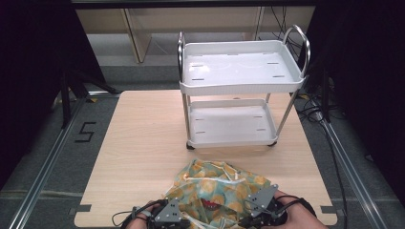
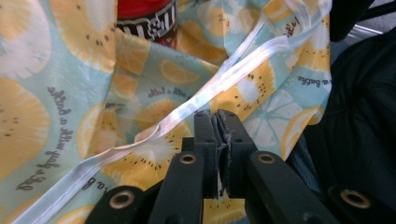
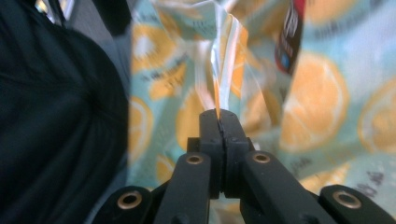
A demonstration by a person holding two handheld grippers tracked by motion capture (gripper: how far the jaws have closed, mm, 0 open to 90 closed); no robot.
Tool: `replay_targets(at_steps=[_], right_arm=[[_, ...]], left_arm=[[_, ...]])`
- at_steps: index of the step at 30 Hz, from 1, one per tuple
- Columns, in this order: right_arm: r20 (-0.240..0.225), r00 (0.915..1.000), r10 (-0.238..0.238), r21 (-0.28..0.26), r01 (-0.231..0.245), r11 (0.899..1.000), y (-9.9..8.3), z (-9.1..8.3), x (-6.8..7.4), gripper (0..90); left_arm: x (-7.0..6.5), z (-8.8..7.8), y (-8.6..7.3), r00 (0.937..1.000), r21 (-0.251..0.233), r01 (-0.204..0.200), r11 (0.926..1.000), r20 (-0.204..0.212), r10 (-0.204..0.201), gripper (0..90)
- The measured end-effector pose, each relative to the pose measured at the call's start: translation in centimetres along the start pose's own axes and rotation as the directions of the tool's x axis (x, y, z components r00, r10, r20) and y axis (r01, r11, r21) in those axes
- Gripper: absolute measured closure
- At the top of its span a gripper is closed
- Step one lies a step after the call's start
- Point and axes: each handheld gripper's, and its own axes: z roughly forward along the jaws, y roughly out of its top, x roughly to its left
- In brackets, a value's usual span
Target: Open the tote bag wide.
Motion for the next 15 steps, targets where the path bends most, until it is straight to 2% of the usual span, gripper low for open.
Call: replay_targets(at_steps=[1,2,3,5,6,8,10,12,13,15], right_arm=[[0.0,0.9996,-0.03,0.006,0.03,1.0,-0.1,0.4,-0.2,90.0],[0.008,0.9993,-0.036,0.026,0.035,0.999,-0.2,0.7,-0.3,90.0],[0.017,0.9997,-0.017,0.044,0.016,0.999,-0.3,0.9,-0.2,90.0],[0.009,0.9998,-0.015,0.05,0.015,0.999,-0.3,1.2,-0.2,90.0],[0.004,0.9996,-0.029,0.044,0.028,0.999,-0.3,1.4,-0.3,90.0],[0.006,0.9996,-0.028,0.044,0.028,0.999,-0.2,1.4,-0.3,90.0],[0.013,0.9993,-0.036,0.041,0.036,0.999,-0.2,1.4,-0.3,90.0],[0.015,0.9993,-0.035,0.041,0.034,0.999,-0.2,1.4,-0.3,90.0],[0.006,0.9996,-0.027,0.038,0.027,0.999,-0.2,1.4,-0.3,90.0],[0.012,0.9996,-0.026,0.041,0.025,0.999,-0.1,1.4,-0.2,90.0]], left_arm=[[0.1,0.1,-0.1,1.0,0.003,-0.005,1.0,0.005,0.005,85.5],[0.0,0.1,-0.1,1.0,0.008,-0.003,1.0,0.001,0.003,84.8],[0.1,0.1,-0.1,1.0,0.005,-0.002,1.0,0.005,0.002,83.8],[0.1,0.0,-0.1,0.9999,0.01,0.007,0.9999,0.011,-0.007,79.1],[0.1,-0.2,-0.1,0.9999,0.005,0.008,1.0,0.015,-0.008,75.8],[0.1,-0.8,0.1,0.9992,-0.038,0.039,0.9985,0.015,-0.038,66.9],[0.0,-1.6,0.4,0.997,-0.086,0.076,0.9934,0.025,-0.074,58.5],[0.0,-2.5,0.8,0.9961,-0.127,0.086,0.9881,0.027,-0.083,56.5],[-0.2,-3.0,1.0,0.9953,-0.158,0.094,0.983,0.035,-0.09,56.6],[-0.3,-3.8,1.7,0.9964,-0.205,0.084,0.9752,0.025,-0.081,59.1]])
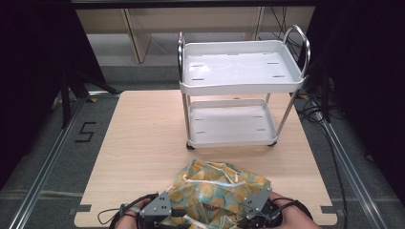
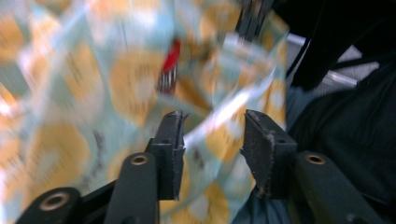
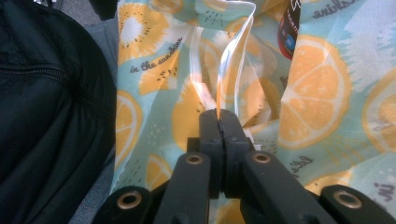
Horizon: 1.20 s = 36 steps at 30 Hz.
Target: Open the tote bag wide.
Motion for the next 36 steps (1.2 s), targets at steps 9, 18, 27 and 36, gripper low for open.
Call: replay_targets(at_steps=[9,18,27,36], right_arm=[[0.007,0.9998,-0.02,0.003,0.02,1.0,0.1,0.0,0.0,90.0],[-0.002,1.0,-0.007,0.002,0.007,1.0,0.1,0.2,0.2,90.0],[-0.005,0.9998,-0.018,0.001,0.018,1.0,0.3,0.3,0.3,90.0],[0.01,0.9998,-0.016,0.005,0.016,1.0,0.6,0.1,0.8,90.0]], left_arm=[[0.0,1.3,3.1,0.9639,-0.054,-0.167,0.9846,-0.219,0.151,42.2],[0.7,4.1,3.3,0.9189,0.103,-0.313,0.9443,-0.219,0.328,36.6],[1.2,5.4,3.3,0.8873,0.191,-0.386,0.9025,-0.191,0.42,60.1],[1.8,5.4,3.6,0.8962,0.23,-0.367,0.9013,-0.172,0.409,79.7]])
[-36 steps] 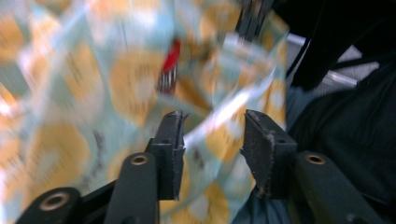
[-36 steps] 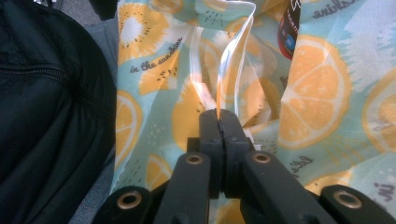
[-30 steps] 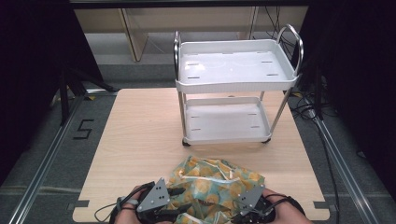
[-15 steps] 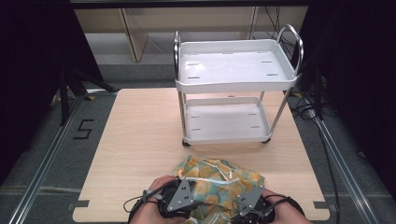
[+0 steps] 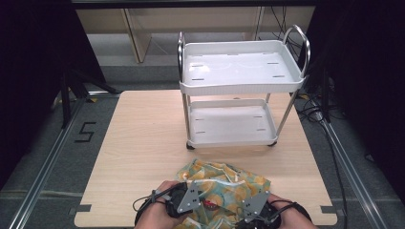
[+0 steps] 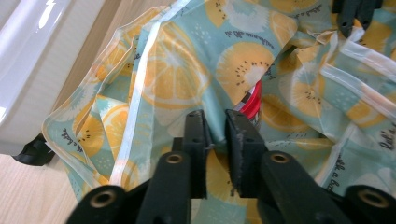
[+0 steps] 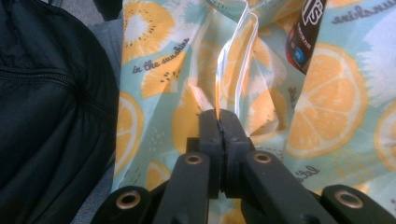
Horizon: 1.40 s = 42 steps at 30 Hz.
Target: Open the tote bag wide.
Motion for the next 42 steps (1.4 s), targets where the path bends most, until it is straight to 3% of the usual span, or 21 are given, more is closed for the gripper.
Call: replay_targets(at_steps=[2,6,7,11,14,17,18,19,22,24,25,30,35,38,40,42], right_arm=[[0.0,0.9993,-0.037,-0.009,0.037,0.999,0.2,0.1,-0.1,90.0],[0.014,0.9988,-0.047,-0.008,0.047,0.999,0.4,0.0,0.2,89.9],[0.011,0.9989,-0.046,-0.011,0.046,0.999,0.5,0.0,0.2,89.8],[0.019,0.9983,-0.056,-0.014,0.056,0.998,0.7,-0.1,0.4,87.4],[0.026,0.9974,-0.067,-0.036,0.067,0.997,0.8,-0.1,0.4,80.2],[0.043,0.9983,-0.039,-0.065,0.042,0.997,0.9,-0.6,0.5,72.5],[0.046,0.9984,-0.032,-0.077,0.036,0.996,0.9,-0.8,0.5,70.0],[0.049,0.997,-0.06,-0.1,0.065,0.993,1.0,-0.9,0.3,68.2],[0.071,0.997,-0.033,-0.131,0.042,0.99,1.0,-1.4,0.2,64.3],[0.072,0.9961,-0.051,-0.159,0.062,0.985,1.1,-1.7,-0.1,60.3],[0.09,0.9953,-0.037,-0.172,0.052,0.984,1.2,-1.9,-0.1,59.2],[0.09,0.9958,-0.018,-0.221,0.037,0.975,1.5,-2.7,-0.2,51.7],[0.098,0.9952,-0.005,-0.286,0.032,0.958,2.0,-3.9,-0.6,47.0],[0.128,0.9917,0.006,-0.324,0.036,0.945,2.5,-4.6,-1.0,47.2],[0.144,0.9894,0.017,-0.352,0.035,0.935,3.0,-4.8,-1.5,53.0],[0.148,0.9884,0.036,-0.352,0.019,0.936,3.6,-4.6,-1.8,60.2]], left_arm=[[0.1,0.2,0.0,0.9999,-0.002,0.001,1.0,-0.015,-0.001,83.0],[0.4,0.3,0.0,0.9995,0.006,0.026,0.9997,-0.018,-0.026,88.1],[0.4,0.4,0.0,0.9988,-0.002,0.048,0.9989,-0.008,-0.048,88.6],[0.9,0.4,0.2,0.9975,-0.019,0.068,0.9975,-0.017,-0.069,89.2],[1.2,0.5,0.3,0.997,-0.019,0.077,0.9969,-0.009,-0.077,89.3],[1.4,0.7,0.3,0.9958,-0.032,0.089,0.9955,-0.021,-0.089,89.3],[1.6,0.6,0.3,0.9964,-0.015,0.083,0.9964,-0.015,-0.083,89.3],[1.5,0.8,0.3,0.9944,-0.041,0.102,0.994,-0.025,-0.103,89.4],[1.7,0.8,0.2,0.9933,-0.047,0.112,0.9926,-0.025,-0.113,89.4],[1.7,0.8,0.3,0.9932,-0.048,0.113,0.9924,-0.022,-0.115,89.4],[1.7,0.8,0.3,0.9927,-0.051,0.117,0.9919,-0.023,-0.118,89.4],[1.9,0.8,0.4,0.9917,-0.058,0.125,0.9904,-0.024,-0.127,89.5],[2.0,0.7,0.5,0.991,-0.065,0.128,0.9896,-0.03,-0.131,89.5],[2.0,0.7,0.5,0.99,-0.069,0.135,0.9884,-0.031,-0.138,89.5],[2.1,0.7,0.5,0.9894,-0.07,0.14,0.9877,-0.03,-0.142,89.5],[2.1,0.7,0.5,0.9887,-0.076,0.145,0.9865,-0.027,-0.147,89.6]])
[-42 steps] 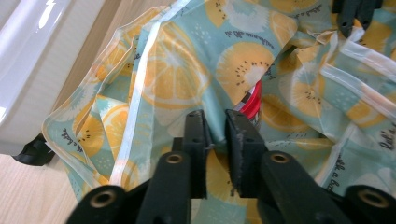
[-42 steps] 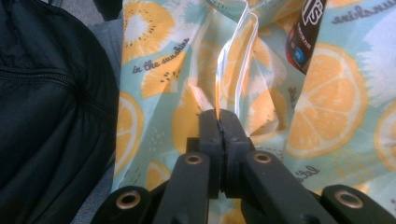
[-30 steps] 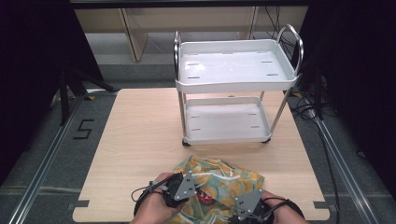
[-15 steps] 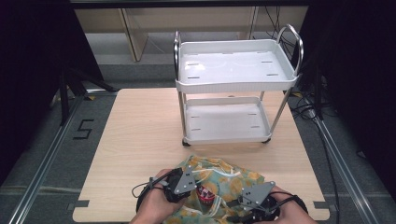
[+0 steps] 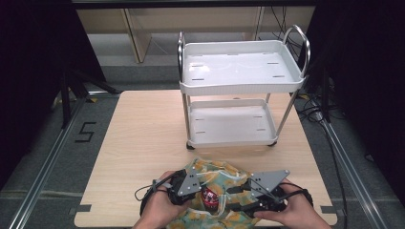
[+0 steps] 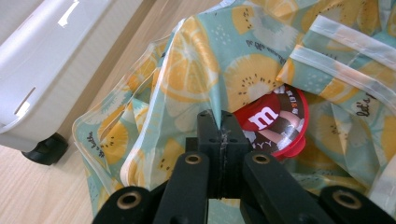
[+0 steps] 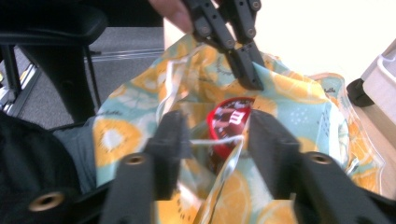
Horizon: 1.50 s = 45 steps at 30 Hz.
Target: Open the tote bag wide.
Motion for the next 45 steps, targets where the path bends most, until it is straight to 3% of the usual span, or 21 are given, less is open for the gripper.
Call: replay_targets(at_steps=[2,4,6,9,12,17,19,26,30,31,32,34,38,41,42,45], right_arm=[[-0.012,0.9992,0.037,0.015,-0.037,0.999,0.4,0.7,-0.1,64.8],[-0.041,0.9987,0.032,0.023,-0.031,0.999,0.6,1.7,-0.2,68.6],[-0.038,0.9981,0.048,0.027,-0.047,0.999,0.8,2.4,-0.3,73.8],[-0.047,0.9929,0.109,0.048,-0.107,0.993,0.7,3.0,-0.4,79.3],[-0.014,0.9956,0.093,0.101,-0.091,0.991,0.2,3.8,-0.3,82.3],[-0.024,0.9931,0.115,0.194,-0.108,0.975,-0.4,4.8,0.8,88.2],[-0.029,0.9914,0.128,0.238,-0.117,0.964,-0.8,5.2,1.3,88.5],[-0.067,0.9869,0.147,0.318,-0.118,0.941,-2.0,6.1,2.3,88.6],[-0.079,0.9881,0.132,0.33,-0.099,0.939,-2.4,6.4,2.6,88.5],[-0.066,0.9878,0.141,0.333,-0.111,0.936,-2.5,6.4,2.8,88.5],[-0.083,0.9871,0.138,0.328,-0.103,0.939,-2.6,6.5,2.7,88.5],[-0.072,0.9856,0.153,0.342,-0.12,0.932,-2.7,6.5,2.8,88.3],[-0.085,0.9869,0.137,0.33,-0.102,0.938,-3.0,6.6,2.5,88.3],[-0.08,0.9864,0.144,0.336,-0.109,0.935,-3.1,6.6,2.5,88.1],[-0.064,0.9854,0.158,0.347,-0.126,0.929,-3.1,6.5,2.6,88.1],[-0.077,0.9865,0.145,0.342,-0.11,0.933,-3.1,6.5,2.4,88.0]], left_arm=[[0.0,-0.1,0.0,1.0,-0.004,0.002,1.0,-0.004,-0.002,89.6],[0.1,-0.1,0.0,1.0,-0.003,0.004,1.0,-0.003,-0.004,89.6],[0.2,-0.1,0.0,0.9999,-0.006,0.01,0.9999,-0.002,-0.01,89.6],[0.5,0.0,0.1,0.9999,-0.005,0.014,0.9999,-0.004,-0.014,89.6],[0.6,0.3,0.3,0.9997,-0.012,0.025,0.9996,-0.007,-0.025,89.6],[0.7,0.7,0.5,0.9994,-0.015,0.032,0.9994,-0.008,-0.033,89.6],[0.8,0.9,0.5,0.999,-0.01,0.043,0.999,-0.01,-0.043,89.7],[1.5,1.6,0.3,0.9961,-0.003,0.087,0.9962,-0.012,-0.087,89.6],[2.3,2.3,0.0,0.993,0.019,0.114,0.9934,-0.034,-0.113,89.6],[2.6,2.5,-0.1,0.9945,0.037,0.1,0.9943,-0.032,-0.099,89.6],[2.7,2.7,-0.1,0.9942,0.043,0.103,0.9937,-0.032,-0.102,89.6],[2.9,3.1,-0.3,0.9937,0.053,0.109,0.9927,-0.031,-0.107,89.6],[3.3,3.6,-0.5,0.9925,0.071,0.12,0.9903,-0.034,-0.117,89.6],[3.3,4.0,-0.4,0.9932,0.085,0.115,0.9897,-0.025,-0.114,89.6],[3.3,4.2,-0.4,0.9928,0.083,0.119,0.9895,-0.022,-0.117,89.6],[3.3,4.4,-0.3,0.994,0.094,0.108,0.9897,-0.023,-0.107,89.6]])
